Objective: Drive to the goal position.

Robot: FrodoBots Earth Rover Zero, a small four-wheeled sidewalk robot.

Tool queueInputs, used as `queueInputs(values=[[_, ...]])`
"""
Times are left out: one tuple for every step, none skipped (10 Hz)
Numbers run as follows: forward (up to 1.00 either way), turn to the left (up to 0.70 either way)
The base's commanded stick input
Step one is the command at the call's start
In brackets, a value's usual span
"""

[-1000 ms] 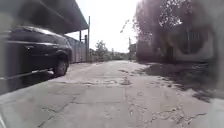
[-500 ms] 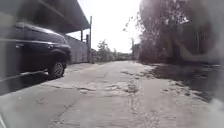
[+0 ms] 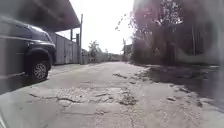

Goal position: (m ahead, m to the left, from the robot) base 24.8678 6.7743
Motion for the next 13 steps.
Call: queueInputs(values=[[1.00, -0.30], [1.00, -0.01], [1.00, 0.05], [1.00, 0.05], [1.00, 0.05], [1.00, 0.05], [1.00, 0.03], [1.00, -0.15], [1.00, -0.33], [1.00, -0.35], [1.00, 0.05], [1.00, 0.05], [1.00, 0.05]])
